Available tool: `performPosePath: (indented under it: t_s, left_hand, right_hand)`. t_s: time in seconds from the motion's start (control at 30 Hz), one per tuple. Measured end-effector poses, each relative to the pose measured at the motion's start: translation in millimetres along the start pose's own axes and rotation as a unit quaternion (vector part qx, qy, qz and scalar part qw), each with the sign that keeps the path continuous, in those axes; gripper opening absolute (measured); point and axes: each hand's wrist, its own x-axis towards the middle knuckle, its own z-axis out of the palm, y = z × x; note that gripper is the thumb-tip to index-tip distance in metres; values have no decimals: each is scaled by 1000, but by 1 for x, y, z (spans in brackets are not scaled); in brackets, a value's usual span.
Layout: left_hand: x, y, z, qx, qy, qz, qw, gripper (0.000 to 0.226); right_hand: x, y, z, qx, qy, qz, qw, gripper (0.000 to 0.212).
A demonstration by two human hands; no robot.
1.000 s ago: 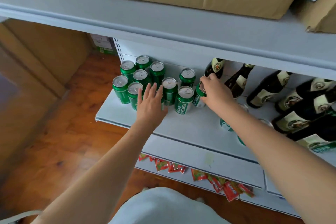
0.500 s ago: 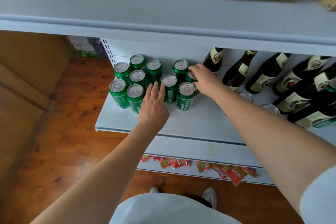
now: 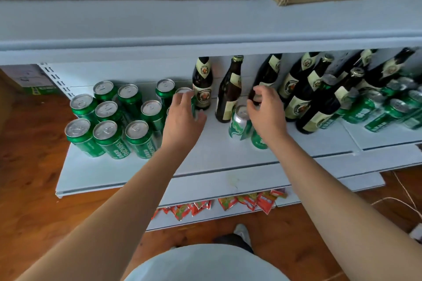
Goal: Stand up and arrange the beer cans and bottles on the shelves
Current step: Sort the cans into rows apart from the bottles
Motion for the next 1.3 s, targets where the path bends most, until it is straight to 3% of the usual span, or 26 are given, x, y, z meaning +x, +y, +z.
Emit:
performPosePath:
  t_s: [0.1,0.17,0.23,0.3,0.37,0.47,0.6,0.77,0.93,1.03,1.23,1.3]
  left_hand:
    - [19,26,25,-25,-39,-39,998,55]
    - [32,39,40,-16,-66,-47,997,63]
    - [46,48,55,-16,-82,-68,994,71]
    - [60,54,69,-26,-90,-99,991,77]
    - [74,59,80,-27,-86,-132,987,75]
    - [87,65,93,-24,-56,-165,984,68]
    - [94,79,110,-33,-44,-162,985,58]
    - [94,105,137,-32,-65,-147,986,58]
    - [93,127,163,10,-102,-134,986,63]
    - [94,141,177,30,-119,-135,983,70]
    - [90,140,173,29,-187,-108,976,86]
    - [85,131,155,25,-161,-96,982,73]
  right_hand:
    - [3,33,-20,-43,-19,65,997,42]
    - [1,53,-27,-54,-37,104,992,65]
    - [-5,69,-27,-47,-110,95,988,93]
    - [-13,80,-22,-27,-205,78,975,101]
    - [-20,87,-17,-16,-247,61,967,95]
    - [-26,92,-13,-18,-223,35,974,85]
    - [-28,97,-12,-7,-203,35,979,92]
    - [-30,107,-17,41,-200,16,979,101]
    - [-36,133,-31,58,-164,-3,985,93]
    - [-35,145,-38,77,-183,21,980,95]
    - [-30,143,-46,97,-191,-20,977,83]
    - [-28,136,-46,103,-172,-10,980,80]
